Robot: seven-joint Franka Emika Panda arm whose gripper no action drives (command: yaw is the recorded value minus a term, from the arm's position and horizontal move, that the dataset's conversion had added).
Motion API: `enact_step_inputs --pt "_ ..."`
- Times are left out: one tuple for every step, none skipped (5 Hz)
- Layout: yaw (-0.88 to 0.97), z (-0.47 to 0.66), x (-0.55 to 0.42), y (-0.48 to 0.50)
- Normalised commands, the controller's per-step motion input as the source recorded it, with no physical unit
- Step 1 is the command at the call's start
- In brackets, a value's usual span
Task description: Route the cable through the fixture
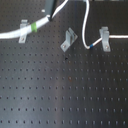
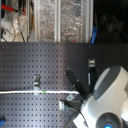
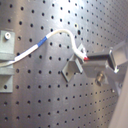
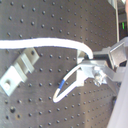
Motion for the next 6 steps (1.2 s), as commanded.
enact_step_inputs --pt "0.65 0.23 -0.324 0.309" --pt "0.0 0.13 -0.017 0.021" --pt "0.4 0.74 -0.186 0.247" --pt "0.0 0.03 0.0 0.0" --pt "0.09 0.47 -0.129 0.177" --pt "0.09 0.61 -0.32 0.173"
